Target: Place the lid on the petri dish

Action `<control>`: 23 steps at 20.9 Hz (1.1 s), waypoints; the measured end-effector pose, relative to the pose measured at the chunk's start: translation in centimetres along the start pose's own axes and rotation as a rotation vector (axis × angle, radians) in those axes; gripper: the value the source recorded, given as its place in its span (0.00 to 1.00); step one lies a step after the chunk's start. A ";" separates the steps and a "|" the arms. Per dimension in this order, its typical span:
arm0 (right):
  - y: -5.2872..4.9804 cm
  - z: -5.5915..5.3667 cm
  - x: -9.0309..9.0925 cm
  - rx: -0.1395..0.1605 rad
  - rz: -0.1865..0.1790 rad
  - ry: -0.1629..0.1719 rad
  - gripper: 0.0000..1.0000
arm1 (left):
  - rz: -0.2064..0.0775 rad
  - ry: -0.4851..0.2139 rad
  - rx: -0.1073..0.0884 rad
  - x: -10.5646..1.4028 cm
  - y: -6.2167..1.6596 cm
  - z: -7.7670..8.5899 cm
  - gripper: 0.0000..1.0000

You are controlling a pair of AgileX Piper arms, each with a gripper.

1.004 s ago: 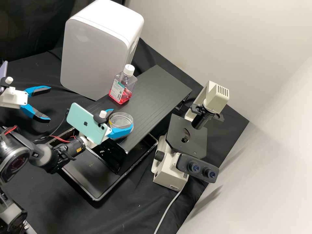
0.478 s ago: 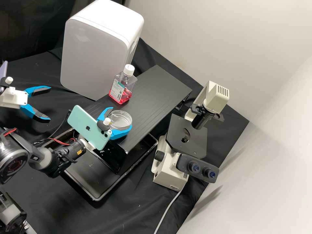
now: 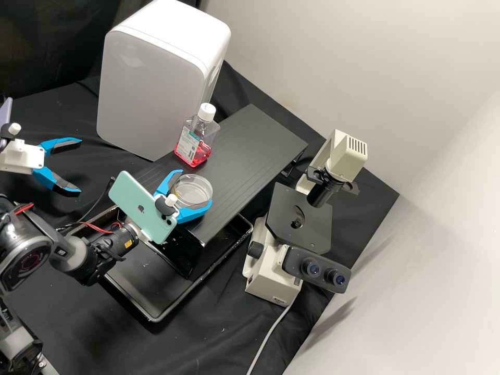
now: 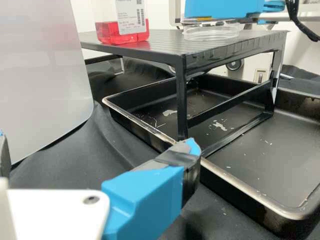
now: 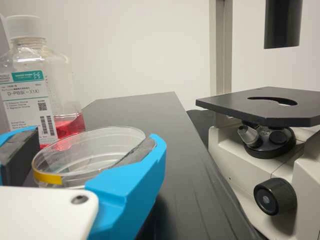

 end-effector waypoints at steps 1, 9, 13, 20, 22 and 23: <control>0.0 0.0 0.0 -0.002 -0.001 0.001 0.00 | 0.000 0.000 0.000 0.0 0.00 0.0 1.00; 0.0 0.1 -0.2 -0.020 0.003 0.009 0.00 | 0.000 0.000 0.000 0.0 0.00 0.0 1.00; -0.3 0.3 -0.9 -0.060 0.002 0.012 0.00 | 0.000 0.000 0.000 0.0 0.00 0.0 1.00; -0.4 0.4 -1.0 -0.063 0.002 0.012 0.00 | 0.000 0.000 0.000 0.0 0.00 0.0 1.00; -0.4 0.4 -1.0 -0.063 0.002 0.013 0.00 | 0.000 0.000 0.000 0.0 0.00 0.0 1.00; -0.4 0.6 -1.0 -0.063 0.002 0.006 0.00 | 0.000 0.000 0.000 0.0 0.00 0.0 1.00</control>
